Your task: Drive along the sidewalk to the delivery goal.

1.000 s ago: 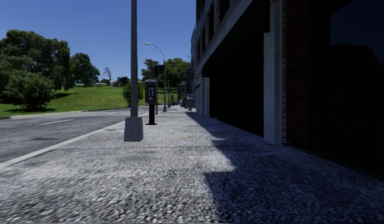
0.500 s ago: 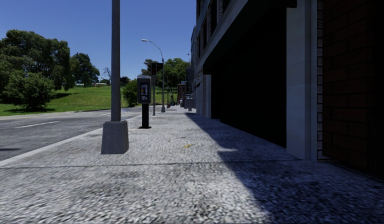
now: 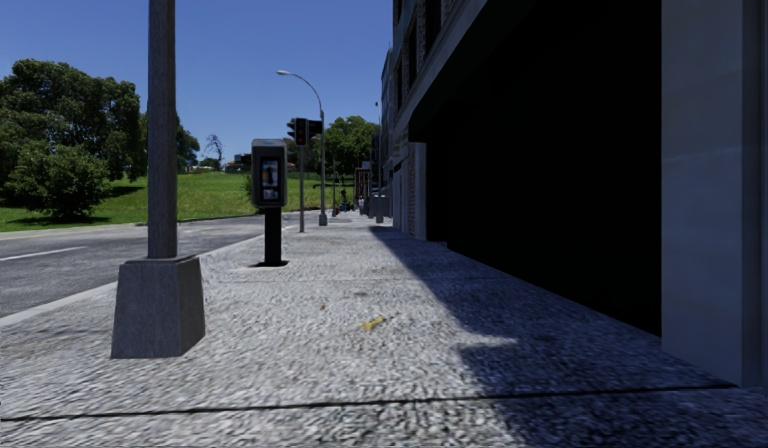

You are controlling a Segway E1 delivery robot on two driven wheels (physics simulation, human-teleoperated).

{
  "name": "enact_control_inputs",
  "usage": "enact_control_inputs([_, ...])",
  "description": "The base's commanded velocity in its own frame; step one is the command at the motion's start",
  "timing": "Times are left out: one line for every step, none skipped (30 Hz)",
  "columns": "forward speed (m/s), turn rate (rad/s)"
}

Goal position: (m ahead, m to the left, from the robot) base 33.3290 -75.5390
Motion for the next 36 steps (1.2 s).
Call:
enact_control_inputs([2.00,0.00])
enact_control_inputs([2.00,0.00])
enact_control_inputs([2.00,0.00])
enact_control_inputs([2.00,0.00])
enact_control_inputs([2.00,0.00])
enact_control_inputs([2.00,0.00])
enact_control_inputs([2.00,0.00])
enact_control_inputs([2.00,0.00])
enact_control_inputs([2.00,0.00])
enact_control_inputs([2.00,0.00])
enact_control_inputs([2.00,0.00])
enact_control_inputs([2.00,0.00])
enact_control_inputs([2.00,0.00])
enact_control_inputs([2.00,0.00])
enact_control_inputs([2.00,0.00])
enact_control_inputs([2.00,0.00])
enact_control_inputs([2.00,0.00])
enact_control_inputs([2.00,0.00])
enact_control_inputs([2.00,0.00])
enact_control_inputs([2.00,0.00])
enact_control_inputs([2.00,0.00])
enact_control_inputs([2.00,0.00])
enact_control_inputs([2.00,0.00])
enact_control_inputs([2.00,0.00])
enact_control_inputs([2.00,0.00])
enact_control_inputs([2.00,0.00])
enact_control_inputs([2.00,0.00])
enact_control_inputs([2.00,0.00])
enact_control_inputs([2.00,0.00])
enact_control_inputs([2.00,0.00])
enact_control_inputs([2.00,0.00])
enact_control_inputs([2.00,0.00])
enact_control_inputs([2.00,0.00])
enact_control_inputs([2.00,0.00])
enact_control_inputs([2.00,0.00])
enact_control_inputs([2.00,0.00])
